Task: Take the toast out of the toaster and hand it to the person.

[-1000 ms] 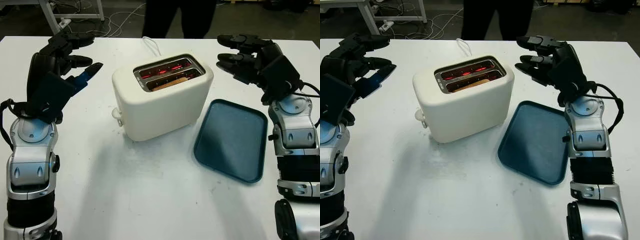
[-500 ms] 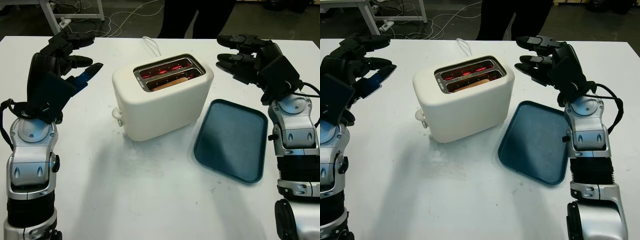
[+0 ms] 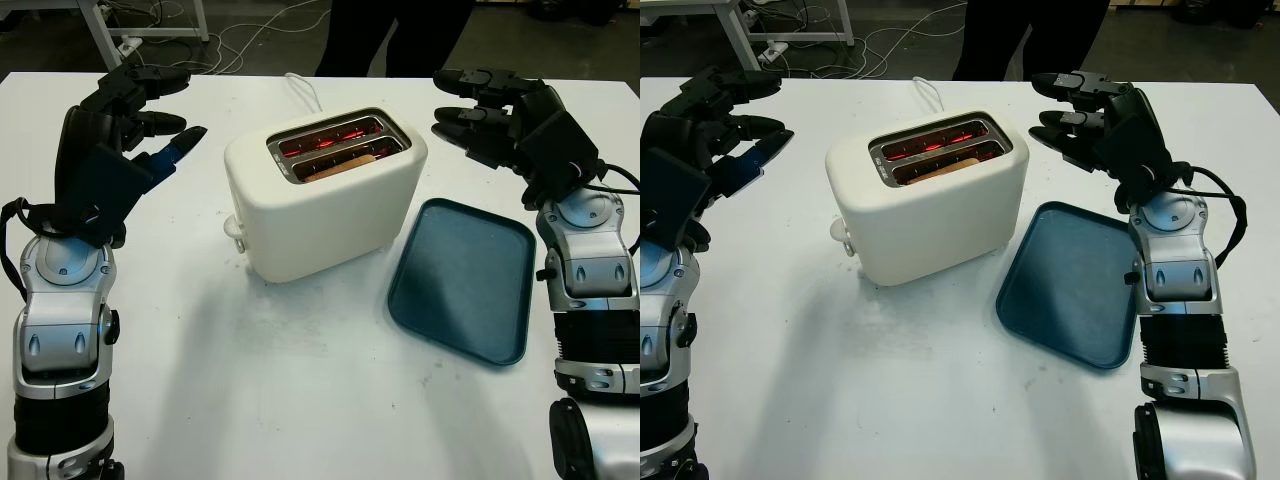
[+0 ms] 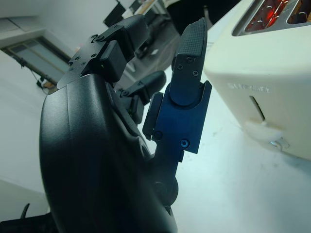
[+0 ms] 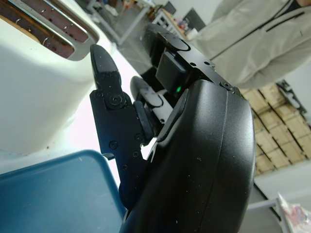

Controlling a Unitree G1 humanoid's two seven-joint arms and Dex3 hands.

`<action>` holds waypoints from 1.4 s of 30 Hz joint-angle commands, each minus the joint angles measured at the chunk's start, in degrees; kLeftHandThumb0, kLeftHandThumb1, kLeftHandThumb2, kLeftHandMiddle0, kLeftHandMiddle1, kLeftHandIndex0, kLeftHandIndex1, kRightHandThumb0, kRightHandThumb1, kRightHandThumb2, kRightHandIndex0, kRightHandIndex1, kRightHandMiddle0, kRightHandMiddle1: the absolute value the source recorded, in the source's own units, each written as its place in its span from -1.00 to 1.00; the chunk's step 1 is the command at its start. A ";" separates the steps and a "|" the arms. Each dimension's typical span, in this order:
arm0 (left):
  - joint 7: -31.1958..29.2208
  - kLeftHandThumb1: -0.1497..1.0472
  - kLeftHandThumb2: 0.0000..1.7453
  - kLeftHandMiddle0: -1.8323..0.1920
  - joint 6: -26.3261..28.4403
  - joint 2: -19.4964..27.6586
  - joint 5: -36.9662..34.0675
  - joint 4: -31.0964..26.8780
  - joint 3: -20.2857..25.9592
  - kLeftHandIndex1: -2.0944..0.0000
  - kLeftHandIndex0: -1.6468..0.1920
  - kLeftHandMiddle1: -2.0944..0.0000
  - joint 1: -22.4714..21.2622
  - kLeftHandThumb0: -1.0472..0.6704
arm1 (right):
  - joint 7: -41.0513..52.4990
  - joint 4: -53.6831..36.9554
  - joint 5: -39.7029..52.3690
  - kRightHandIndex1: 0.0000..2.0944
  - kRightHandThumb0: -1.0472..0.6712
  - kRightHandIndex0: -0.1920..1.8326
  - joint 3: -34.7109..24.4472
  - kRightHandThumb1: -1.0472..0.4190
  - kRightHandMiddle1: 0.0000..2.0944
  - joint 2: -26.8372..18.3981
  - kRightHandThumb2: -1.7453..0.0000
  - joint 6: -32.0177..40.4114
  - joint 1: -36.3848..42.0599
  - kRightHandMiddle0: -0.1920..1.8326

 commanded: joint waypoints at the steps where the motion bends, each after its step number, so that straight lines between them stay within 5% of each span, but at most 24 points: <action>1: -0.14 0.79 -0.89 0.43 -0.38 0.59 0.35 -0.38 0.15 0.46 0.33 0.12 0.30 -0.36 | -0.28 -0.75 -0.17 -0.96 -0.19 -0.02 0.20 -0.73 -0.99 -0.16 1.00 1.06 -1.05 -0.05; 42: -0.55 0.79 -0.90 0.47 -3.30 0.48 0.07 2.09 0.30 0.41 0.36 0.05 -0.50 -0.35 | -0.43 -0.60 -0.77 -0.96 -0.15 -0.01 0.46 -0.74 -1.00 -0.16 1.00 -0.14 -1.31 -0.04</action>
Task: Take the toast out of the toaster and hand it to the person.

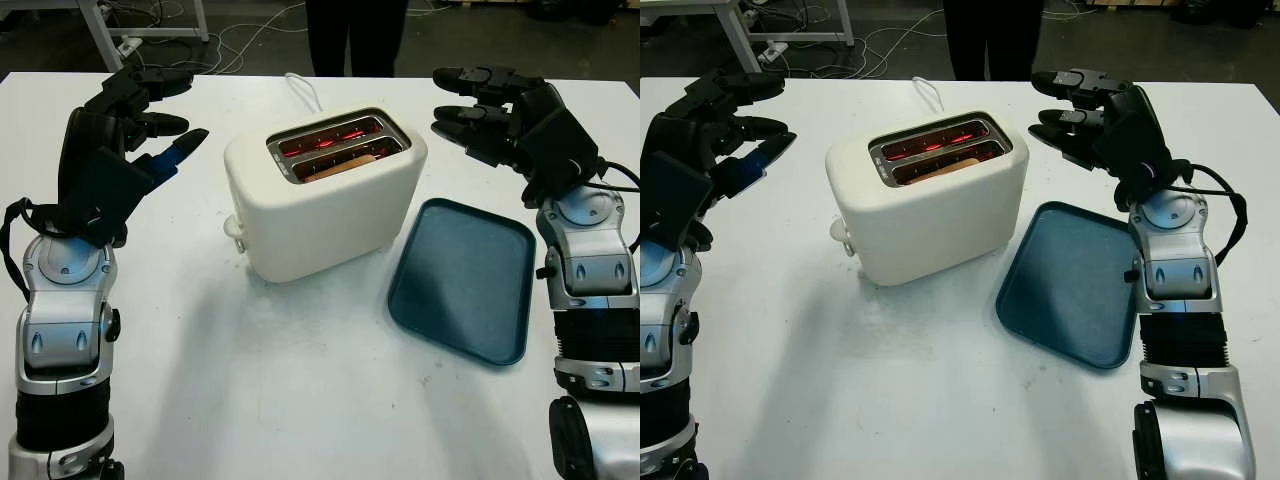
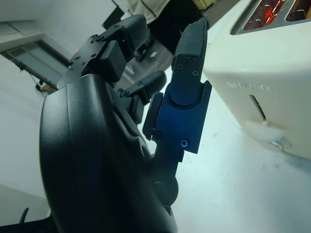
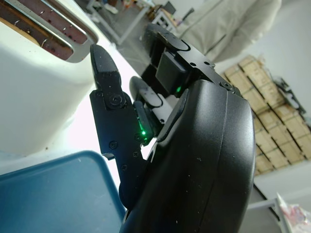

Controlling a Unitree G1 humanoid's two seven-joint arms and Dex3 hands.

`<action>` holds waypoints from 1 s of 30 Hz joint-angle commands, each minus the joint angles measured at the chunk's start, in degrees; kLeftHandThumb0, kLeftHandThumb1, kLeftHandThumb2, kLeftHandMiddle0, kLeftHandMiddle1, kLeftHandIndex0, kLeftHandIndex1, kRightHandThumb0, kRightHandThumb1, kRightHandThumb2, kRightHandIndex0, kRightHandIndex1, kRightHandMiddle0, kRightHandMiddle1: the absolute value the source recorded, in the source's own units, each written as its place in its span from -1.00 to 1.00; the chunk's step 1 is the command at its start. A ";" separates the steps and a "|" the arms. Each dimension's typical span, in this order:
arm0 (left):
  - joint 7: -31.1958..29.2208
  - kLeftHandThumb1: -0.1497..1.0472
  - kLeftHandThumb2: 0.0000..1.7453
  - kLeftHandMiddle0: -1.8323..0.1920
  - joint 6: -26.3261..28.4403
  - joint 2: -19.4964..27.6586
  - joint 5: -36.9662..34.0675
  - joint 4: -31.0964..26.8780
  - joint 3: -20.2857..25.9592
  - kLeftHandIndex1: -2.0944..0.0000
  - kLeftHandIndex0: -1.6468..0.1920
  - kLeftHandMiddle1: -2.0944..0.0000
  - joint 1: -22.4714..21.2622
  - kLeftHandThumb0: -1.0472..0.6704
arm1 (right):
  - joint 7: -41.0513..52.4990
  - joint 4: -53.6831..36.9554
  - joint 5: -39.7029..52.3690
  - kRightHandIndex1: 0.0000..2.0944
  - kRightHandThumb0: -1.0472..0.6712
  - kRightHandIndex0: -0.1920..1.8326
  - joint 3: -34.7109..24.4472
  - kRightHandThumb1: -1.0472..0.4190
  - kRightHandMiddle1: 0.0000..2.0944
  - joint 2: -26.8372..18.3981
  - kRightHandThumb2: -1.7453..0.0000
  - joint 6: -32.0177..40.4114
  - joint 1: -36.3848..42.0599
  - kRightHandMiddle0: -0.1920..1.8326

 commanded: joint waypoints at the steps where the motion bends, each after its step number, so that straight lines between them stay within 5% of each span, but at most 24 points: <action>1: 0.12 0.79 -0.90 0.47 -0.12 0.53 0.30 -0.44 0.12 0.41 0.36 0.05 -0.40 -0.36 | -0.46 -0.47 -0.63 -0.96 -0.16 0.00 0.50 -0.74 -1.00 -0.26 1.00 -0.48 -0.98 -0.04; 30: 0.34 0.79 -0.90 0.45 1.23 0.30 0.48 -1.80 0.20 0.42 0.35 0.10 0.22 -0.34 | -0.10 -0.69 -0.46 -0.97 -0.17 -0.01 0.14 -0.73 -1.00 0.18 1.00 0.71 -0.86 -0.04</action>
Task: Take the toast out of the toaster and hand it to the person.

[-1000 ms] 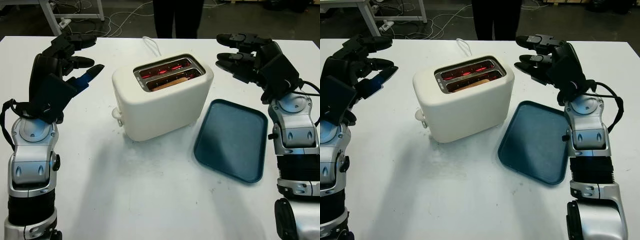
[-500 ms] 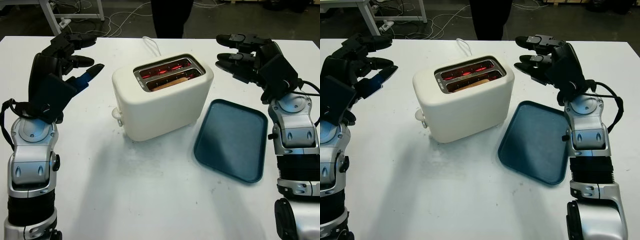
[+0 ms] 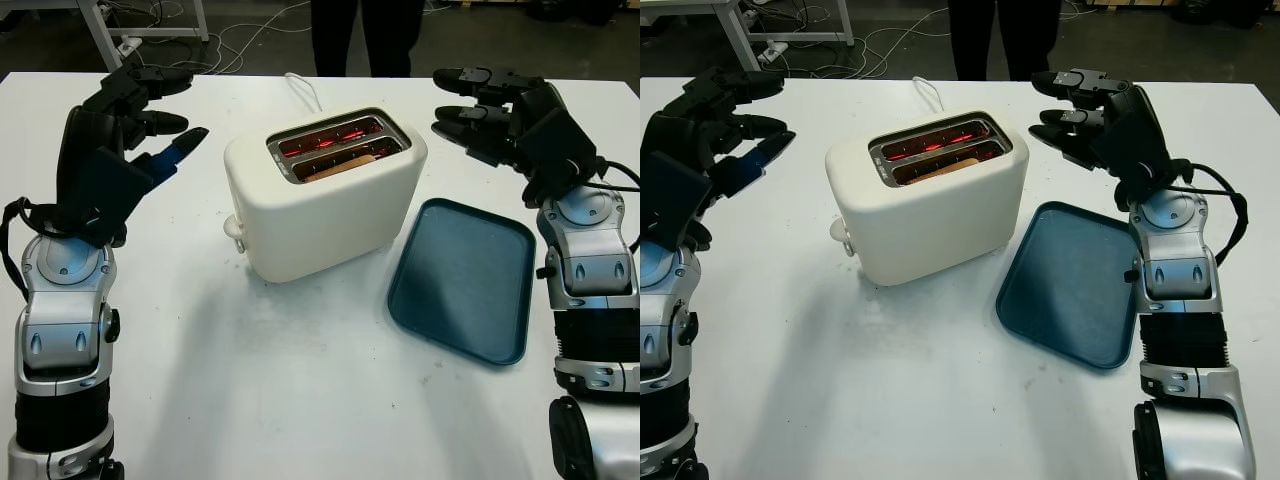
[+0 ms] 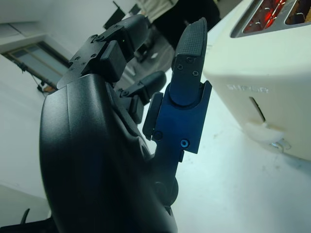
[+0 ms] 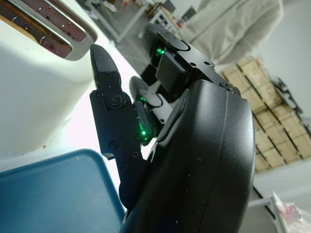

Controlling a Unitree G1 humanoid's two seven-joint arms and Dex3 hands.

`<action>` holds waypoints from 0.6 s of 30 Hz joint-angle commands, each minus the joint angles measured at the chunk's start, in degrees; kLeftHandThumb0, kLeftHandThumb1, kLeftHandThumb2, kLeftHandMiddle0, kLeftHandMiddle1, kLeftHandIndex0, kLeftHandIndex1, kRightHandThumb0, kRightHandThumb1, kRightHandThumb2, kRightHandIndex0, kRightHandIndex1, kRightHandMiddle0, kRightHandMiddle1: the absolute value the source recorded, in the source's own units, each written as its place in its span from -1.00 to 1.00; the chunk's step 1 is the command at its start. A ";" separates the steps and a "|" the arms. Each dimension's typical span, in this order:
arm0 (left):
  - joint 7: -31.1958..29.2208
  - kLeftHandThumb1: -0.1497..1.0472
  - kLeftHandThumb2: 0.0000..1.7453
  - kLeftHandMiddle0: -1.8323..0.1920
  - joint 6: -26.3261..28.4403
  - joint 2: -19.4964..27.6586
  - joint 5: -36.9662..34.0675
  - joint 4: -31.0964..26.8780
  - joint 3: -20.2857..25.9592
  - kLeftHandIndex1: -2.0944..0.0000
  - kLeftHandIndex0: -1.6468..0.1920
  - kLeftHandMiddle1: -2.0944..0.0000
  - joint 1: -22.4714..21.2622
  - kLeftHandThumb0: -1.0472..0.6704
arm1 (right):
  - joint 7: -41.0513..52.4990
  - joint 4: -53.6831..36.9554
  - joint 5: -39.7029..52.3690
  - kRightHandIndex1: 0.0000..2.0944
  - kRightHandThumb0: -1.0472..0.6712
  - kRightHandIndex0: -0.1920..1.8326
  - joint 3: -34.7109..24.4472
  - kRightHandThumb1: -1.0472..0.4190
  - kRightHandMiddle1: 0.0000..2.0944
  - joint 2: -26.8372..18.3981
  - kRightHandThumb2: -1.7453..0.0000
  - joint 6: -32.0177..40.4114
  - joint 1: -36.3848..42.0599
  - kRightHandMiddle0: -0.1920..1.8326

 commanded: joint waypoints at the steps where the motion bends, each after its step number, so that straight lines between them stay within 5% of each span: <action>1: 0.30 0.79 -0.90 0.44 0.75 0.34 0.44 -0.72 0.17 0.42 0.35 0.10 0.21 -0.34 | -0.10 -0.33 0.36 -0.97 -0.17 -0.01 0.18 -0.73 -1.00 0.14 1.00 0.09 -0.79 -0.04; 18: 0.01 0.79 -0.89 0.44 0.34 0.45 0.33 -0.23 -0.02 0.43 0.35 0.10 -0.21 -0.34 | 0.22 -0.24 0.51 -0.96 -0.16 0.00 0.03 -0.73 -1.00 -0.02 1.00 -0.50 -0.83 -0.04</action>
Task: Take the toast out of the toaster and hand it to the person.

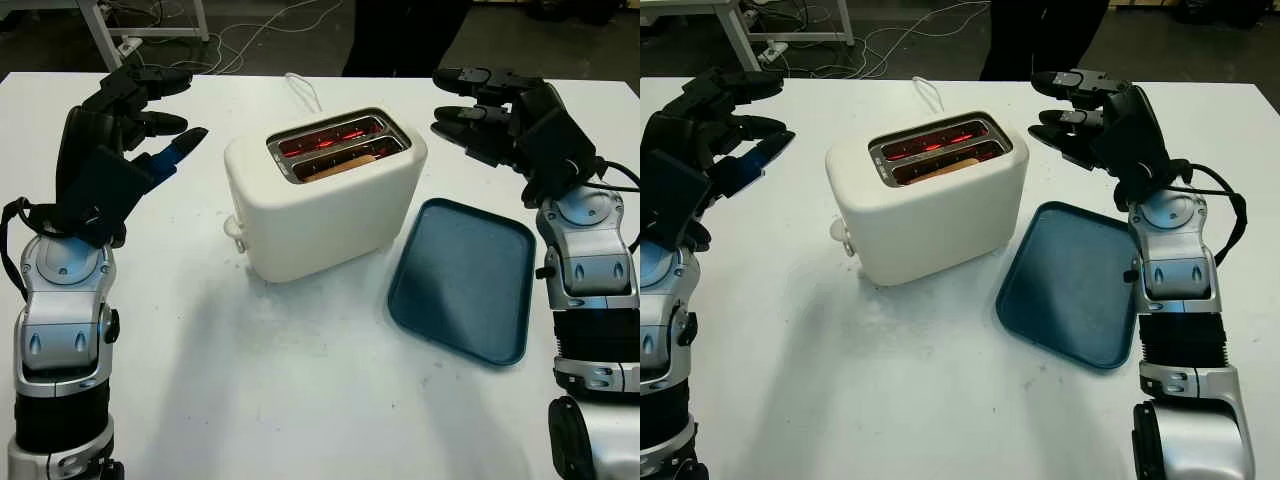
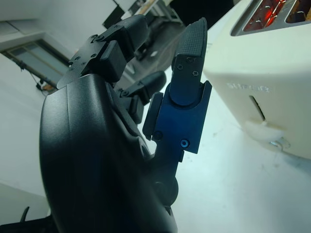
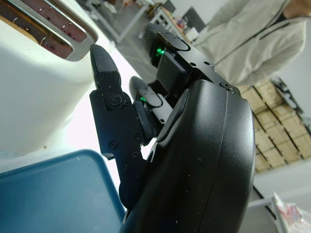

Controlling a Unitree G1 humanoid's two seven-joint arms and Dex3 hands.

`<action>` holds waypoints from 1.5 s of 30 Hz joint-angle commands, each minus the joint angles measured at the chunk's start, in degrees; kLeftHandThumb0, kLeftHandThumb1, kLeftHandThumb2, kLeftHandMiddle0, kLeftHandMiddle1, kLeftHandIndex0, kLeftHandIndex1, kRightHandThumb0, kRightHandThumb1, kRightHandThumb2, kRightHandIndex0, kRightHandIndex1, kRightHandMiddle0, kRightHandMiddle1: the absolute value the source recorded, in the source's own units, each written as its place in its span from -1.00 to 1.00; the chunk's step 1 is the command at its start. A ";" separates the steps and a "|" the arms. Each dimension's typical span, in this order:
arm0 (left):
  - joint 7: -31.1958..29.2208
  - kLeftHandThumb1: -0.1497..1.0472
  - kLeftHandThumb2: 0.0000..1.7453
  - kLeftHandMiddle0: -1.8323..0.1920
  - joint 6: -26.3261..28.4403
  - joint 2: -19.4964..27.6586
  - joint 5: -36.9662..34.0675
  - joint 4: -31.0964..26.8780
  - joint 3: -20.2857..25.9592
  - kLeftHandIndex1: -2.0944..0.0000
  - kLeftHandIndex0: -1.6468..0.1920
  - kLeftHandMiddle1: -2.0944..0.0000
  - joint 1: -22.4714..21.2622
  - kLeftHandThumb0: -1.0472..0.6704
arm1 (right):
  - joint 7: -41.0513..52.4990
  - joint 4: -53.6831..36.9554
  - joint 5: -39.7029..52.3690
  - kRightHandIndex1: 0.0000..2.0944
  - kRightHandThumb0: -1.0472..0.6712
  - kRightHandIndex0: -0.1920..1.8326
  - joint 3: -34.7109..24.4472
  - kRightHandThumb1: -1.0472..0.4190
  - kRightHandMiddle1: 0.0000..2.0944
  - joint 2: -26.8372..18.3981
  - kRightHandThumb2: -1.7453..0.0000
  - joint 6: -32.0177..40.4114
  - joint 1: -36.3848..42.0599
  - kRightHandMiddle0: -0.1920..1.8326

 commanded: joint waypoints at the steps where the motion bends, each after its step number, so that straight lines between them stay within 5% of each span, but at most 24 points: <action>1: 0.02 0.79 -0.89 0.44 -0.37 0.39 0.15 -0.04 0.00 0.43 0.35 0.10 -0.29 -0.34 | 0.18 -0.29 0.62 -0.96 -0.15 0.00 -0.02 -0.73 -1.00 -0.10 1.00 -0.38 -0.86 -0.04; 45: 0.49 0.79 -0.90 0.43 -0.21 -0.03 0.39 -0.04 -0.20 0.43 0.35 0.11 -0.05 -0.34 | -0.04 0.55 0.15 -0.97 -0.17 0.00 0.24 -0.73 -1.00 -0.08 1.00 -0.84 -1.06 -0.04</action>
